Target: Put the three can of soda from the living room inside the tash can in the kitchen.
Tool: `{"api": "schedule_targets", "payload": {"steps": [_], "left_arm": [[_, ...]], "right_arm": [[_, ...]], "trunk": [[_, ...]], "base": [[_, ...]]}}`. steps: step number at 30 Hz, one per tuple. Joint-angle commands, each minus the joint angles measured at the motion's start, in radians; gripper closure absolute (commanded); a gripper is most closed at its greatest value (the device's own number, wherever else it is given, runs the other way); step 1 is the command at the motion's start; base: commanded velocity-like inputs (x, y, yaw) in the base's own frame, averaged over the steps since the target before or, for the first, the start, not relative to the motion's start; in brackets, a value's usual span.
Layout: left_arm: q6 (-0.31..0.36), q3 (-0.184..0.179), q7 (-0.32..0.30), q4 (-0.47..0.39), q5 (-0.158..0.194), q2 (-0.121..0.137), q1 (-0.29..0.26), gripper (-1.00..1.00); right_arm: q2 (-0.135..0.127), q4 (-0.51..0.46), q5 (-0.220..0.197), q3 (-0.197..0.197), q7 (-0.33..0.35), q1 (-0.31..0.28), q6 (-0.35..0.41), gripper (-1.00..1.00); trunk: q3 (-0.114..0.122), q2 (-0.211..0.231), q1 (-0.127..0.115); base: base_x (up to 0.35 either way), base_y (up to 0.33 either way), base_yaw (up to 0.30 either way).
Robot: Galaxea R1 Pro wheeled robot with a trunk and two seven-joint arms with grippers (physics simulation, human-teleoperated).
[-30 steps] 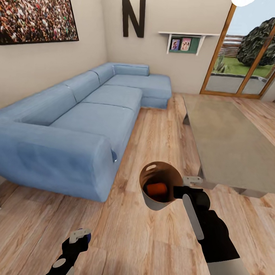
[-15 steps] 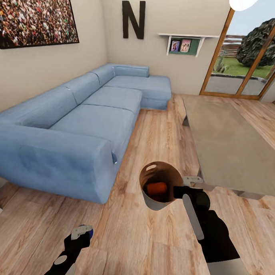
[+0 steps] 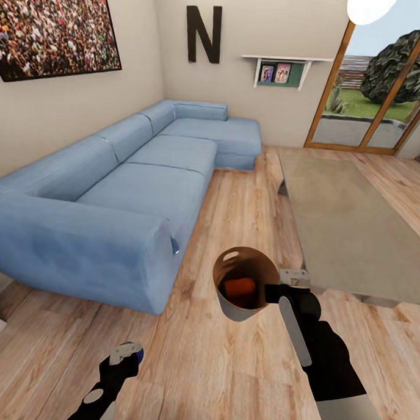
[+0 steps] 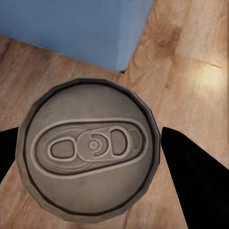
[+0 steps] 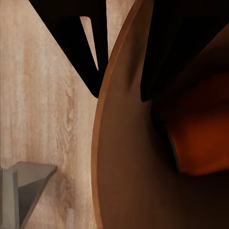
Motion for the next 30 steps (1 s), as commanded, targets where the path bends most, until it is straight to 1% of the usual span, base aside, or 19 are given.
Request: {"api": "schedule_targets", "payload": {"steps": [1,30], "left_arm": [[0.001,0.000,0.001,0.000,-0.001,0.000,0.000,1.00],[0.001,-0.004,-0.002,0.000,-0.001,0.000,0.000,1.00]], "right_arm": [[0.000,0.000,-0.002,0.000,0.002,0.000,-0.002,1.00],[0.000,0.000,-0.002,0.000,0.001,0.000,-0.002,1.00]], "trunk": [[0.005,0.007,-0.004],[0.142,0.210,-0.115]], "base": [[0.000,0.000,0.000],[0.000,0.000,0.000]]}}
